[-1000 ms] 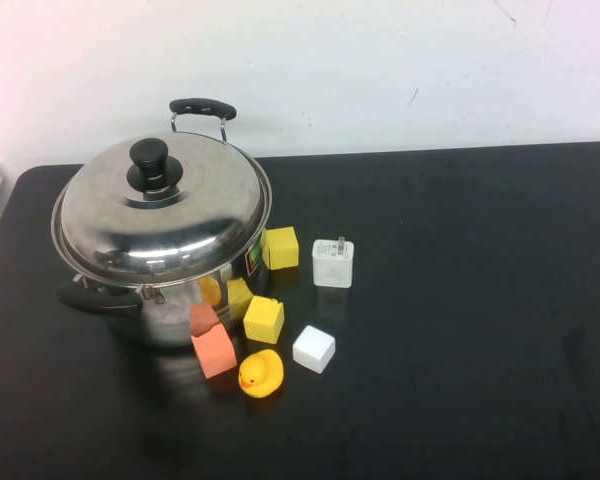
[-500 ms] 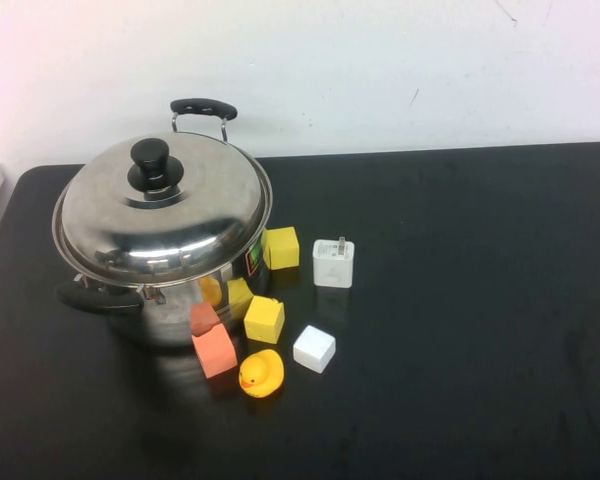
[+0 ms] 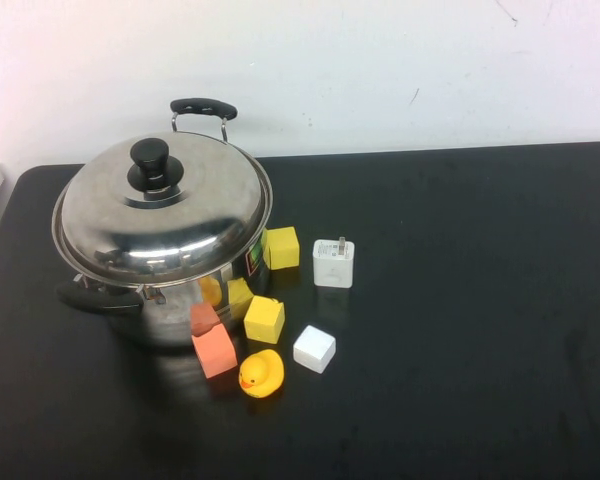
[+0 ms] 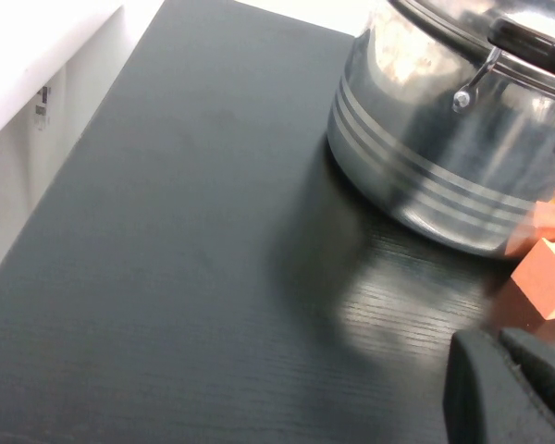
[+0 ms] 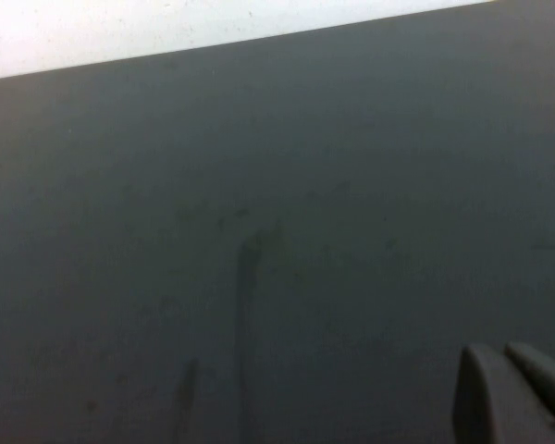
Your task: Cover the pot
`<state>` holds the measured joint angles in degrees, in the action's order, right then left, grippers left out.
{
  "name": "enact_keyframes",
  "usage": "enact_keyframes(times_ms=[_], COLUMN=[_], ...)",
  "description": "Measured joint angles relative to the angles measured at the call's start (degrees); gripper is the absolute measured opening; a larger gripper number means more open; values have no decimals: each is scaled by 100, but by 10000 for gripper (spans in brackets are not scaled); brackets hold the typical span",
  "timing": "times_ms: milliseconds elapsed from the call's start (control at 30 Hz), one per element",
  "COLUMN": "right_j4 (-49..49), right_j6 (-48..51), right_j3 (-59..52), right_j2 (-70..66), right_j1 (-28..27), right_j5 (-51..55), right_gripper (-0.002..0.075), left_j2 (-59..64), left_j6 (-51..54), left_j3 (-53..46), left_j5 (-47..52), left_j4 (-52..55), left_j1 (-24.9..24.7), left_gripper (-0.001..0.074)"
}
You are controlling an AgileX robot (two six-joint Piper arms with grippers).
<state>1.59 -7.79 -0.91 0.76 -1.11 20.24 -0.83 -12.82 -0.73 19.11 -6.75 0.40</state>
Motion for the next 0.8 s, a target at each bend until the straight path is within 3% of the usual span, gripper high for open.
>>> enact_keyframes(times_ms=[800], right_j4=[550], right_j6=[11], right_j3=[0], right_j2=[0], right_j1=[0], right_j5=[0], right_gripper=[-2], left_j2=[0], left_j6=[0], left_j3=[0], left_j5=[0], left_j4=[0], left_j1=[0], left_gripper=[-1])
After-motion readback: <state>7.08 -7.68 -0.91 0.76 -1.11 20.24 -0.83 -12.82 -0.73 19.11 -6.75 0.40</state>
